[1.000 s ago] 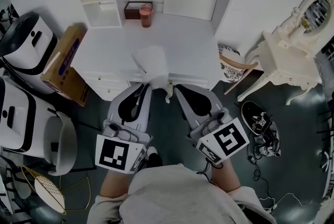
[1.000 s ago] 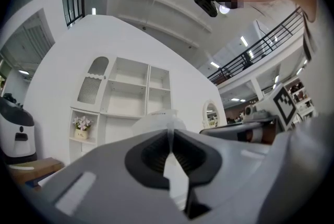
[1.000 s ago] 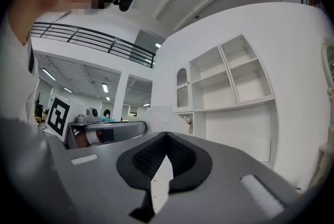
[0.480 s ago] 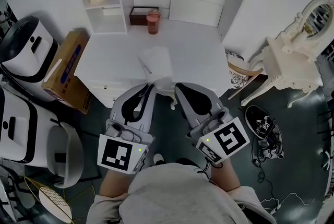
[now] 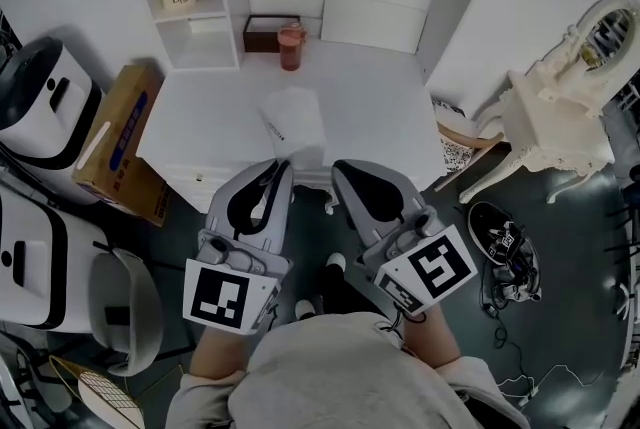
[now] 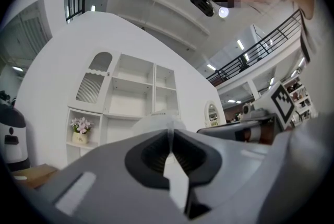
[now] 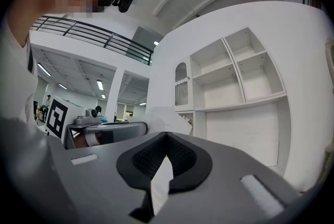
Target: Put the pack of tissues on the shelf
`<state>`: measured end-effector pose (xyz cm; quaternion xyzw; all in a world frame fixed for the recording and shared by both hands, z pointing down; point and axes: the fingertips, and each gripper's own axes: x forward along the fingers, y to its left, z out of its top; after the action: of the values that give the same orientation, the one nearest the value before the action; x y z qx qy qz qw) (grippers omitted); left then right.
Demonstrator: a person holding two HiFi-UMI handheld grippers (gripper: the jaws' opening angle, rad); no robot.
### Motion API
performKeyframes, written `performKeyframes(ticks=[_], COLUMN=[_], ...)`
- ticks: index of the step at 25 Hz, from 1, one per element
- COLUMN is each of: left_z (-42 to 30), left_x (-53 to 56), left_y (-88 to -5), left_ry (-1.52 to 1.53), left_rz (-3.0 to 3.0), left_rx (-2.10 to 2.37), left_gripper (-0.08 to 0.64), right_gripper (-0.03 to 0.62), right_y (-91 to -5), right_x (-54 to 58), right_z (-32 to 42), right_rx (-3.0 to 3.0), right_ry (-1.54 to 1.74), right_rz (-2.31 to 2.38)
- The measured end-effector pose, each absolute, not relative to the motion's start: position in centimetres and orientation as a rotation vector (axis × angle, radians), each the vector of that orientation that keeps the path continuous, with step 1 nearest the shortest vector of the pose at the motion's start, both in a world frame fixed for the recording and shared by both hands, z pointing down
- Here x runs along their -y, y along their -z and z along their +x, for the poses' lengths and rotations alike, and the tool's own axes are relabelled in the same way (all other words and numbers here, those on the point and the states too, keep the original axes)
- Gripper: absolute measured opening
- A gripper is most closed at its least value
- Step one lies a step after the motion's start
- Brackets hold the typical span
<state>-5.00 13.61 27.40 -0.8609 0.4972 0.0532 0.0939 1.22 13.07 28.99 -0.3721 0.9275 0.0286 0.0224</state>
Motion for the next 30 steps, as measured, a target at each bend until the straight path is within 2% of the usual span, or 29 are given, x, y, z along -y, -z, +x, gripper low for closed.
performKeyframes(ticks=[12, 30], left_z=[-5.5, -2.1], left_x=[-5.8, 4.2], left_y=[-27.5, -25.8], left_ry=[-0.140, -0.152], left_rz=[-2.544, -2.466], left_rx=[-1.529, -1.582], left_gripper=[0.006, 0.005], right_gripper=[0.002, 0.002], right_y=[-28.8, -27.5], right_x=[-4.8, 5.8], right_z=[0.3, 3.9], right_rx=[-2.899, -2.902], right_ry=[-0.087, -0.094], right_rz=[-1.086, -0.985])
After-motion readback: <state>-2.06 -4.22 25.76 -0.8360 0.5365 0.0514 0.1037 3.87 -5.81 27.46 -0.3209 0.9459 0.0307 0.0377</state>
